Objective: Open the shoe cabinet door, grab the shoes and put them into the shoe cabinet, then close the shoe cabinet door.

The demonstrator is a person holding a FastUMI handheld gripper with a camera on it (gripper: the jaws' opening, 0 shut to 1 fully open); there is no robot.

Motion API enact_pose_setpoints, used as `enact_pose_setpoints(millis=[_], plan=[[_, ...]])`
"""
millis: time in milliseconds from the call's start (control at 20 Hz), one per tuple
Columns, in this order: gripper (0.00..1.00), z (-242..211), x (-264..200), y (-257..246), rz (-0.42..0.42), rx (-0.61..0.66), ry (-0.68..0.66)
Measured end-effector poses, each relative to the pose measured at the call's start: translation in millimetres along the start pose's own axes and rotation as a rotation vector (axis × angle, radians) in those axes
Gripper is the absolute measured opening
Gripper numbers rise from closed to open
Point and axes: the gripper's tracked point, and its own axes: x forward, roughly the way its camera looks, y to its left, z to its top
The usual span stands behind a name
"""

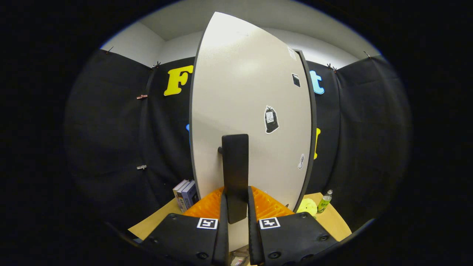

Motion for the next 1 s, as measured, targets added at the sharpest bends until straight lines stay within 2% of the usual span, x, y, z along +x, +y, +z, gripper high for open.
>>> enact_pose_setpoints(millis=[450,650,800,850,1000], plan=[[0.25,14,-60,-89,0.029,-0.051,-0.015],[0.25,27,-72,-126,0.000,-0.039,-0.043],[0.25,29,-77,-164,-0.063,-0.028,-0.044],[0.21,30,-81,-175,-0.078,-0.017,-0.045],[0.19,30,-86,-199,-0.115,0.008,-0.043]])
